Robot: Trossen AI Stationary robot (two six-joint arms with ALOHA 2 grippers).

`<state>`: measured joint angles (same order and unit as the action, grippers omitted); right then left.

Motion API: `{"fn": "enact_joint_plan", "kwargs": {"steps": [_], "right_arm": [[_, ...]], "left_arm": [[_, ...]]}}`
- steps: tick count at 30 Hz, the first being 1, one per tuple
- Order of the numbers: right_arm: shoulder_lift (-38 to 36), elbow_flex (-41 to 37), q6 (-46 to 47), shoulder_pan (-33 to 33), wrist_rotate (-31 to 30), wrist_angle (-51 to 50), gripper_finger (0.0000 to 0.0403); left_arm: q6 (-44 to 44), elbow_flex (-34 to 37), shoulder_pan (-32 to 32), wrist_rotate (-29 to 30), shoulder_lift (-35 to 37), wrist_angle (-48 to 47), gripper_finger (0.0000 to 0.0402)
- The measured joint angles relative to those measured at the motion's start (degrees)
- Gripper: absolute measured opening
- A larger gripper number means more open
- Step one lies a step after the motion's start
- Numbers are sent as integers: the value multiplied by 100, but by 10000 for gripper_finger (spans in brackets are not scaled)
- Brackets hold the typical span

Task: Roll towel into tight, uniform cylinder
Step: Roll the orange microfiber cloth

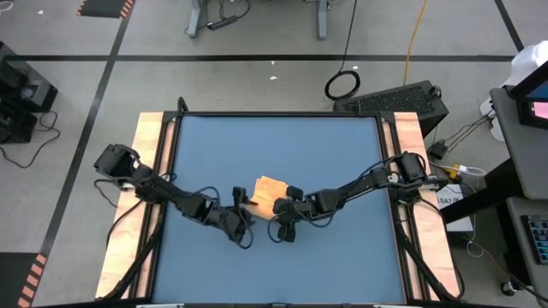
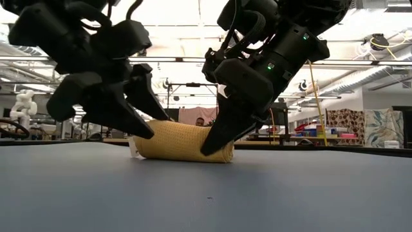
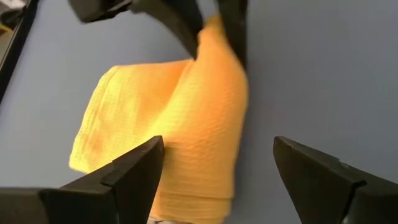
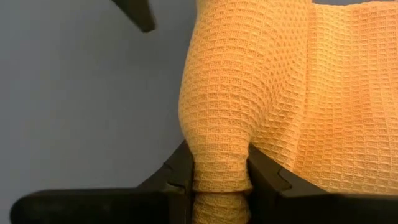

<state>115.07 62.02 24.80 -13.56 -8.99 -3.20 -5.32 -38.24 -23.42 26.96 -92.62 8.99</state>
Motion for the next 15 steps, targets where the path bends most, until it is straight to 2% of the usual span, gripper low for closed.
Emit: {"fn": "enact_joint_plan", "kwargs": {"steps": [3, 7, 12, 15], "right_arm": [[0, 0, -4, 0, 2, 1, 79], [0, 0, 0, 0, 5, 4, 79], [0, 0, -68, 0, 15, 4, 79], [0, 0, -171, 0, 18, 4, 80]], "left_arm": [[-5, 7, 90, -22, 0, -89, 309], [18, 149, 274, -424, 0, -17, 305], [-23, 201, 486, -488, 2, -13, 285], [-175, 205, 696, -783, 2, -29, 272]]}}
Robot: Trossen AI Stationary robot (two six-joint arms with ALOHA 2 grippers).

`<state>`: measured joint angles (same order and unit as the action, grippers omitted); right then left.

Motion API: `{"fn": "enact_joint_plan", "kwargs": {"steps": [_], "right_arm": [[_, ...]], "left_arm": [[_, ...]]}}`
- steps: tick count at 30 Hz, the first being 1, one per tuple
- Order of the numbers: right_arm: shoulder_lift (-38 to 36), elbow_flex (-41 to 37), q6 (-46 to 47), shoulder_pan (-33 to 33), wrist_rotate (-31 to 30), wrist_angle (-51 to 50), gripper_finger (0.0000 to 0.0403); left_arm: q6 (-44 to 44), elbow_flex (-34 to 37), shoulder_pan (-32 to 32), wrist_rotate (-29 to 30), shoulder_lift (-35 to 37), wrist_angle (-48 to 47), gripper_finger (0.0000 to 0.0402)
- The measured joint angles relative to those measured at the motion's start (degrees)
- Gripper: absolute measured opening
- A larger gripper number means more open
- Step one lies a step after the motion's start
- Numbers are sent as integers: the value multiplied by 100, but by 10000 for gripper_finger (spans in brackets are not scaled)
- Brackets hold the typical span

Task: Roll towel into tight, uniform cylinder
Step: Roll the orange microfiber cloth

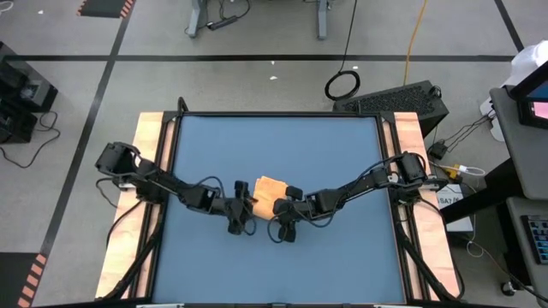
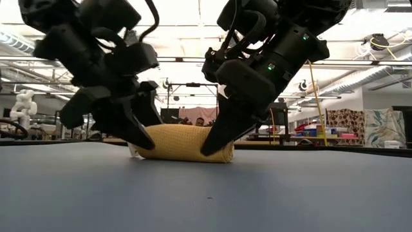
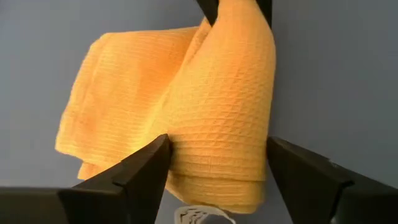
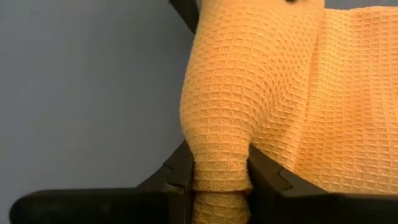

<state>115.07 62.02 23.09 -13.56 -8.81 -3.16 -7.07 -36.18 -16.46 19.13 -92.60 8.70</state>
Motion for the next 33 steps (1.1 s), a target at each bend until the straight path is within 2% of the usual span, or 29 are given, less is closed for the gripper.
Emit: {"fn": "enact_joint_plan", "kwargs": {"steps": [4, 8, 11, 14, 17, 22, 24, 29, 33], "right_arm": [[0, 0, -127, -1, -2, 3, 86], [0, 0, -174, -8, -25, 7, 100], [-51, -6, -378, -92, -254, -22, 122], [-274, -24, -636, -255, -690, -146, 160], [-598, -62, -854, -484, -1194, -387, 201], [-819, -31, -1291, -1053, -2059, -173, 253], [-746, -45, -1488, -1268, -2414, -103, 260], [-531, -30, -2214, -1582, -3188, 852, 260], [-251, -25, -2460, -1549, -3299, 1532, 258]], "left_arm": [[-71, 0, 379, -865, 8, -1, 237], [20, -2, 715, -1390, 15, 9, 178], [19, -2, 920, -1816, 17, 20, 134], [58, -4, 1062, -2145, 17, 24, 108], [135, -11, 1153, -2399, 9, 36, 101], [580, -7, 1288, -2666, 9, 23, 99], [676, -7, 1315, -2675, 9, 8, 98], [831, -2, 1323, -2854, 2, 39, 97], [1021, -2, 1317, -2923, -2, 69, 97]]}}
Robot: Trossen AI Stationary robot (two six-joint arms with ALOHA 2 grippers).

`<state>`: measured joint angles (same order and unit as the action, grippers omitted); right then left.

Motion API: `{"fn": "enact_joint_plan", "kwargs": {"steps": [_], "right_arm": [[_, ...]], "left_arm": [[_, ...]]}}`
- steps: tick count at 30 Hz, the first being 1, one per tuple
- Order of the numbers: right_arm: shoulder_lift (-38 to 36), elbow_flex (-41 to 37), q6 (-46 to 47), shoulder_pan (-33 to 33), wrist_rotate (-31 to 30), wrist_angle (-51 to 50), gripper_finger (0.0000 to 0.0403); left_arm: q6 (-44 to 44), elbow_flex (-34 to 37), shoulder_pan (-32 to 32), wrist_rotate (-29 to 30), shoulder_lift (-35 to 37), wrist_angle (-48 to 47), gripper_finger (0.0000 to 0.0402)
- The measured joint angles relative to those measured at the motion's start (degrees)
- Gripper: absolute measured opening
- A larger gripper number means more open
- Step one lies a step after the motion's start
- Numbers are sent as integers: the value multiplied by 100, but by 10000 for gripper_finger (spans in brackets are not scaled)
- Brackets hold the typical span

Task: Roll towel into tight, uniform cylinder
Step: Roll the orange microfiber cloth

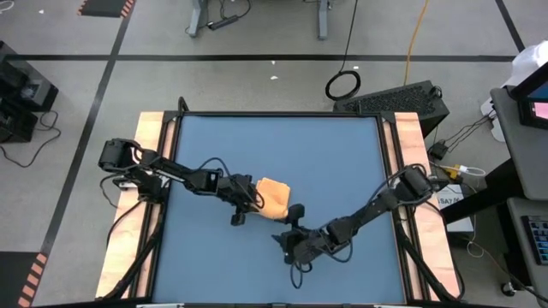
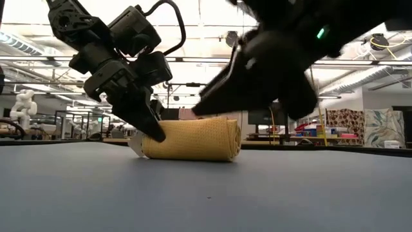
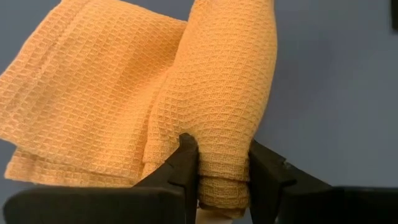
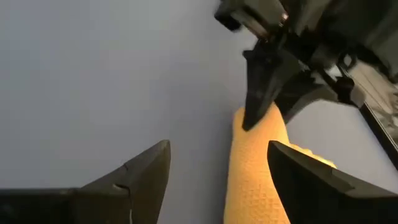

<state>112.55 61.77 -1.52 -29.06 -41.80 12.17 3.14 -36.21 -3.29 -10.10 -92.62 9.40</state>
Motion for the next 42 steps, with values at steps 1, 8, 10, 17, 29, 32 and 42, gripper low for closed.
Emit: {"fn": "enact_joint_plan", "kwargs": {"steps": [1, 8, 10, 17, 29, 32, 42], "right_arm": [[79, 12, 42, 35, -62, 52, 258], [517, 7, 511, 266, -568, 12, 258], [553, 14, 741, 323, -571, -46, 258], [552, 20, 1604, 513, -516, -515, 222], [511, -345, 2886, 769, 159, -468, 186], [516, -347, 3062, 769, 195, -500, 182], [522, -356, 3200, 776, 377, -517, 165]], "left_arm": [[54, 0, 0, -3, 0, 7, 97], [109, 0, 0, -5, 0, 10, 96], [107, 0, -4, -5, 0, 12, 96], [93, 0, -4, -5, 0, 18, 96], [80, -8, -21, 524, 51, 177, 199], [24, -11, -29, 590, 263, 86, 238], [-1050, 0, -824, 1326, 1299, -129, 261]]}}
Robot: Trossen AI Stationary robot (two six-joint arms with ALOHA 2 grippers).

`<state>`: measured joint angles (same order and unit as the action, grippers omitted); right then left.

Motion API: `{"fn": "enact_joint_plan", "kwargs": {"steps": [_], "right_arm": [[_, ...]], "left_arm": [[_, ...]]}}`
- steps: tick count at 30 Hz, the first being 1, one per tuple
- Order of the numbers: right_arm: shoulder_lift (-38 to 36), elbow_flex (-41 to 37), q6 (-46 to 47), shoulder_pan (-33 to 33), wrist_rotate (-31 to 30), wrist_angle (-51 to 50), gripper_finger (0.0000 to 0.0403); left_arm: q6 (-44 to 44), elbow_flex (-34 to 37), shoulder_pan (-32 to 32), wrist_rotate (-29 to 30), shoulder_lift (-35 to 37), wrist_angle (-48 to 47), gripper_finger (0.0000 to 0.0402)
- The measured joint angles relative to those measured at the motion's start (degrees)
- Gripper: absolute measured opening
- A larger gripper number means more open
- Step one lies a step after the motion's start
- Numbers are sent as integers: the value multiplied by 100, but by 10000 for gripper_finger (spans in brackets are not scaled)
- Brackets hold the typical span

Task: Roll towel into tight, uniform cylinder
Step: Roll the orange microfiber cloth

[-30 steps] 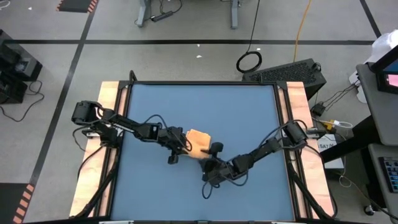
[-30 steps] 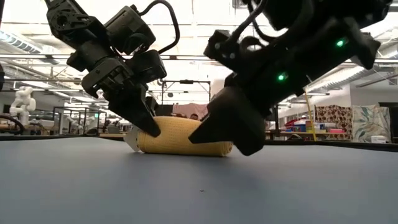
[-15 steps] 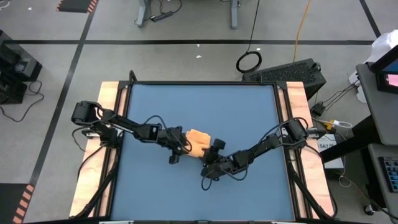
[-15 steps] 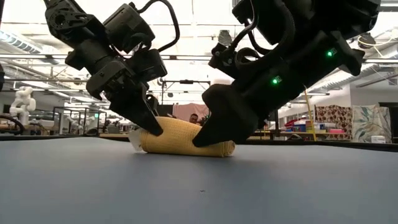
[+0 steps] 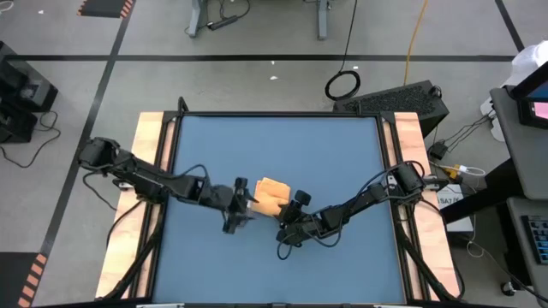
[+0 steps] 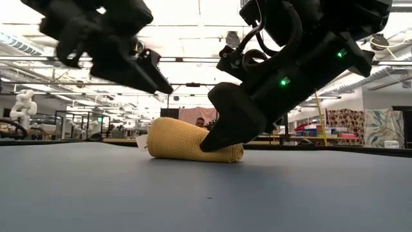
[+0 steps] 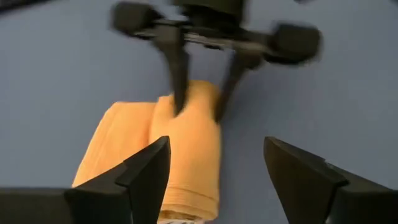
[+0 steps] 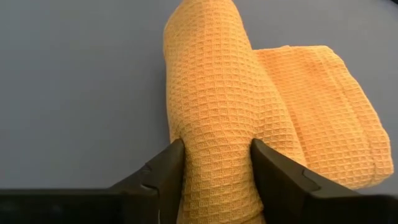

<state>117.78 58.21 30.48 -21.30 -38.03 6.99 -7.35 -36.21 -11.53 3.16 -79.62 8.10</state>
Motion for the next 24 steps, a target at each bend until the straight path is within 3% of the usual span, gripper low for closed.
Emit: {"fn": "enact_joint_plan", "kwargs": {"steps": [7, 15, 24], "right_arm": [[0, -8, -41, 0, 30, 43, 162], [-2, -12, -109, 4, 123, 95, 162], [-1, -12, -160, 0, 143, 93, 162]], "left_arm": [[-976, 9, -578, 1338, -991, 489, 262], [-1004, -9, -477, 1663, -1736, 1051, 262], [-1392, 0, -434, 1776, -1702, 1526, 262]]}}
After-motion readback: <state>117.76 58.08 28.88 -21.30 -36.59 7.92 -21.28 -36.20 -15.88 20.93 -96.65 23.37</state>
